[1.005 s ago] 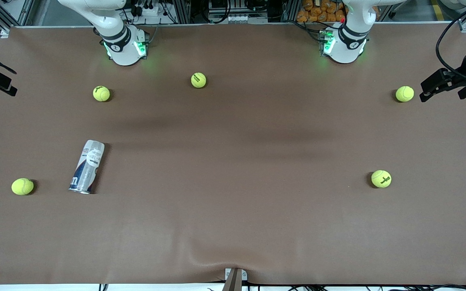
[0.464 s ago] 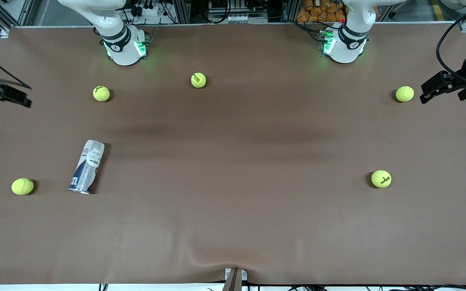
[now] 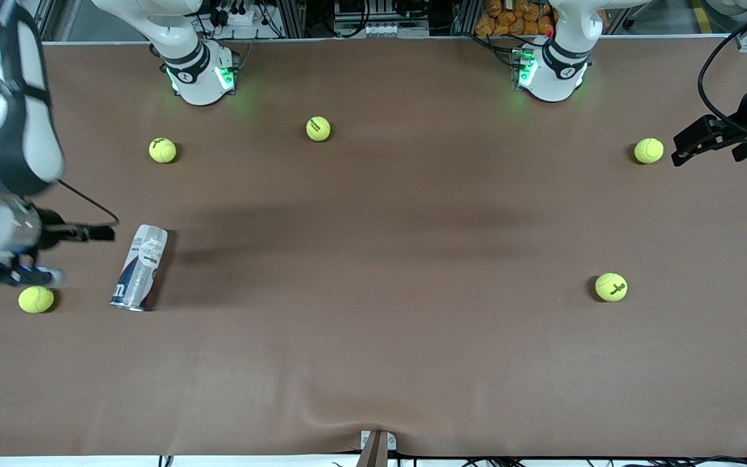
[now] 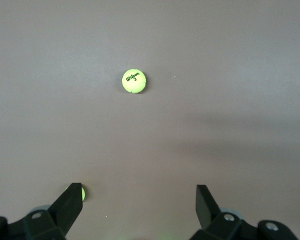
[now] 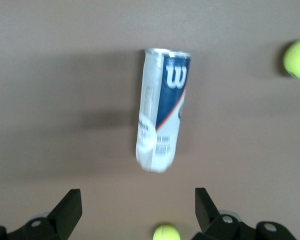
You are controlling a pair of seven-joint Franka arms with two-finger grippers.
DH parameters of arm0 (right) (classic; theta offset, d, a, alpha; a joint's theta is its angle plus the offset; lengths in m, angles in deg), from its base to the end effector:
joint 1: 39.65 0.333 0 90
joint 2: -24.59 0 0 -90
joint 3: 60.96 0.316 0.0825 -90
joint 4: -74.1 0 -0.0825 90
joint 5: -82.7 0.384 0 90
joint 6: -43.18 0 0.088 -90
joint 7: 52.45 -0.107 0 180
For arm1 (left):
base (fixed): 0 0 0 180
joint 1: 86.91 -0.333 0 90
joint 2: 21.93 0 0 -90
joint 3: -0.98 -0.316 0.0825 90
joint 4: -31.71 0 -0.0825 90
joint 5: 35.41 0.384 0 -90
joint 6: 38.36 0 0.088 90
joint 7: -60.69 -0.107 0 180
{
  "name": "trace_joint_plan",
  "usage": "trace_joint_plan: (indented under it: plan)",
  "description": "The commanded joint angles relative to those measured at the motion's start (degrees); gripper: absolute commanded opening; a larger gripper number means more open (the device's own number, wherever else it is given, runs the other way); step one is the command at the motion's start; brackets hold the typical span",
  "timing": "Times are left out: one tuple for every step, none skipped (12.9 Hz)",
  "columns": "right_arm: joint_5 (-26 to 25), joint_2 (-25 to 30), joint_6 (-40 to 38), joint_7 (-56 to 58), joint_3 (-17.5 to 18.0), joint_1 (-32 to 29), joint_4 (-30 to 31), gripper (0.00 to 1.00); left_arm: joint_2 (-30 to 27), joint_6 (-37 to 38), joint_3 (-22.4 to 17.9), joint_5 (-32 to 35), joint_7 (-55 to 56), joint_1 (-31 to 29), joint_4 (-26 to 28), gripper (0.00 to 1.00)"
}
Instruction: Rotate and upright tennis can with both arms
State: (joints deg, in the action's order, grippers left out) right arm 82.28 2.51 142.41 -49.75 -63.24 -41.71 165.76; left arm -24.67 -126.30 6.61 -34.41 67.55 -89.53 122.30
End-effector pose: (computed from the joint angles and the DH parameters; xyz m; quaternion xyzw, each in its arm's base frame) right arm 0.6366 -0.0463 0.3903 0.9919 -0.0127 -0.1266 0.0034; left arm 0.5355 -0.0276 0.6425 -0.9994 -0.0340 -0.0016 0.0110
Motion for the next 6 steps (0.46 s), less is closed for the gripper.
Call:
trace_joint_plan:
  plan:
    - [-0.55, -5.86, 4.81, 3.0, -0.01, -0.92, -1.4, 1.0, 0.37, 0.49, 0.26, -0.39, -1.06, -0.54, -0.95, 1.0]
    - [-0.47, -7.88, 6.57, 3.09, -0.01, -1.27, -1.4, 1.0, 0.46, 0.4, 0.17, -0.48, -1.06, -0.46, -0.95, 1.0]
    - [-0.47, -9.81, 7.72, 3.09, -0.01, -1.36, -1.31, 1.0, 0.46, 0.4, 0.17, -0.39, -1.06, -0.54, -0.86, 1.0]
    - [-0.47, -11.4, 8.16, 3.09, -0.01, -1.71, -1.31, 1.0, 0.63, 0.4, 0.17, -0.39, -1.06, -0.54, -0.95, 1.0]
    - [-0.47, -12.98, 8.69, 3.09, -0.01, -1.89, -1.31, 1.0, 0.64, 0.4, 0.17, -0.39, -1.06, -0.54, -0.95, 1.0]
    - [-0.47, -14.13, 9.48, 3.09, -0.01, -1.98, -1.31, 1.0, 0.72, 0.4, 0.17, -0.39, -1.06, -0.54, -0.95, 1.0]
